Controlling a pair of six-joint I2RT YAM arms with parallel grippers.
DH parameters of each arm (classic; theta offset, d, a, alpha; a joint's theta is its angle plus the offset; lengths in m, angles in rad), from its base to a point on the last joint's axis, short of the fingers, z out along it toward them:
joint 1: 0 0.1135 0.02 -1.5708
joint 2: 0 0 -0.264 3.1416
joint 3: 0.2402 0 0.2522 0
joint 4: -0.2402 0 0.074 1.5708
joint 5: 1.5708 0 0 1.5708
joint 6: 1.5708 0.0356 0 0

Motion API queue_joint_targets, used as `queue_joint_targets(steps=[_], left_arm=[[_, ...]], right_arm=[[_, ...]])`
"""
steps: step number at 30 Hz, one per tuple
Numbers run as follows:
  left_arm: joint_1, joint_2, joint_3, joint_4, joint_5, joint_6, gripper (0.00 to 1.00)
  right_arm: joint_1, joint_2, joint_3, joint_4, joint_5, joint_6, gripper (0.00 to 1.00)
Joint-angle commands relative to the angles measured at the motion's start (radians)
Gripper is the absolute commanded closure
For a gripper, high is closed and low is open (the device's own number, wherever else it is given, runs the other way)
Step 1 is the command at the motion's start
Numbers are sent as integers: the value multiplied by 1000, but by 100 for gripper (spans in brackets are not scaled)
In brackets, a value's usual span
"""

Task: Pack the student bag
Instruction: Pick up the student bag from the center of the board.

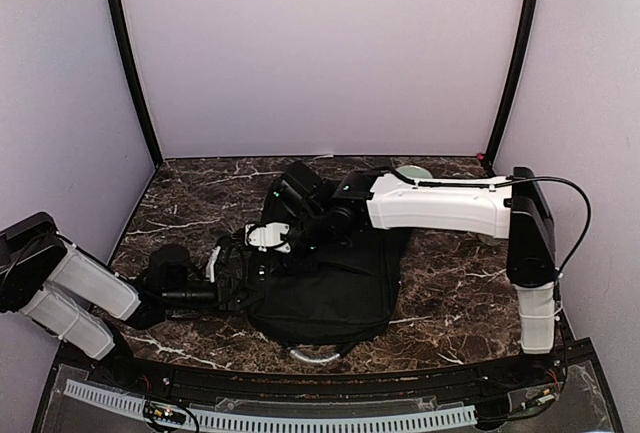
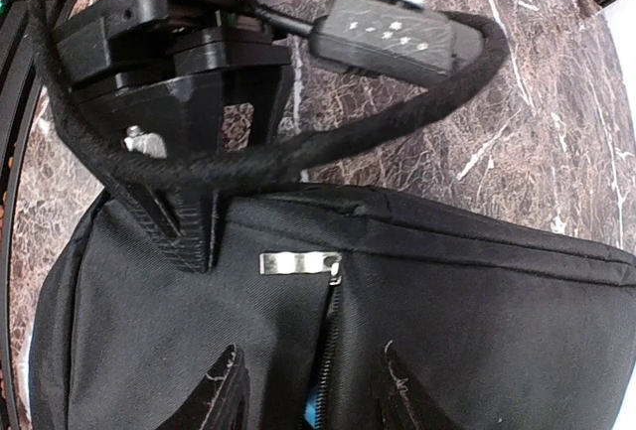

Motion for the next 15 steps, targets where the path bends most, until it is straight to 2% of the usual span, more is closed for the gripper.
queue_joint_targets(steps=[1,5,8,11,15], left_arm=[[-2,32,-11,155,34,-15,59],[-8,40,-31,295,50,-38,78],[-39,26,-8,298,50,-19,91],[-73,13,16,297,45,2,98],[-101,13,39,304,45,11,100]], right_arm=[[14,-49,-27,21,-32,-15,58],[23,-39,-31,22,-33,-27,59],[30,-39,-34,49,-7,-20,59],[33,-39,-22,65,20,-8,57],[33,-35,-21,69,31,-19,56]])
